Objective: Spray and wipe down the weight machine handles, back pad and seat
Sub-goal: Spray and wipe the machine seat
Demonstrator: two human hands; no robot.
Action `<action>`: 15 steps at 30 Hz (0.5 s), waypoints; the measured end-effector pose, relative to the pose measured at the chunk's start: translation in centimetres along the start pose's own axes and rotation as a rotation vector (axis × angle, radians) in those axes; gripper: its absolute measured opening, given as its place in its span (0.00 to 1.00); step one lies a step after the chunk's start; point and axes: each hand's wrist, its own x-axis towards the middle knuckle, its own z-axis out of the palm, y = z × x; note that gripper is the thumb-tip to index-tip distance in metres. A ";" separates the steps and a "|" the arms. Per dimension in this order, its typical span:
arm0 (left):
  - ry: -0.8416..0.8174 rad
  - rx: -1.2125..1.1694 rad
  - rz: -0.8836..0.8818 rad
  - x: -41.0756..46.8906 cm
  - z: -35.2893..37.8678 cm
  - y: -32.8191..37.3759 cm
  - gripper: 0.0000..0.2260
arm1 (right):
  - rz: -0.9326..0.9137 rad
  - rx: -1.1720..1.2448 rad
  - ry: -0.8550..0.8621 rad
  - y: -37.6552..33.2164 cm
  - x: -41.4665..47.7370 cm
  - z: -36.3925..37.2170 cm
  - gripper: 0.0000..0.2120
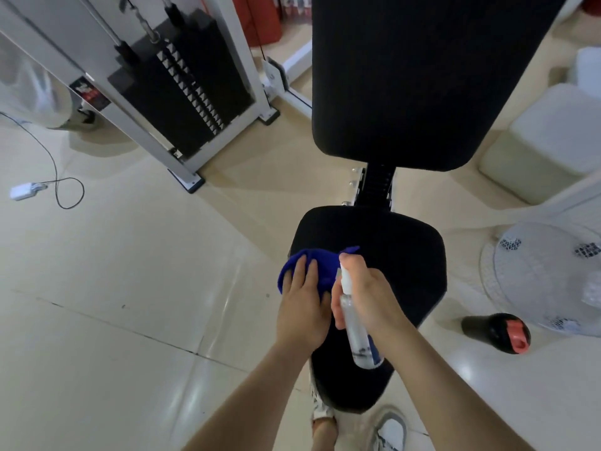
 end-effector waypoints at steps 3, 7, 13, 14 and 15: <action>-0.007 0.003 -0.014 5.0 -2.5 0.1 0.26 | -0.016 0.015 0.035 -1.2 2.8 0.2 0.28; -0.105 -0.095 -0.100 11.3 -5.5 0.5 0.22 | 0.004 -0.002 0.119 -2.0 6.1 0.2 0.27; -0.159 -0.344 -0.152 13.5 -5.5 -0.1 0.23 | 0.112 0.063 0.053 -2.1 7.4 -0.7 0.28; -0.130 -0.362 -0.162 12.7 -5.3 -0.5 0.23 | 0.138 0.067 0.022 -2.0 7.2 -1.0 0.29; -0.113 -0.386 -0.176 11.5 -5.1 -0.9 0.24 | 0.152 0.073 -0.012 -1.9 6.8 -1.3 0.29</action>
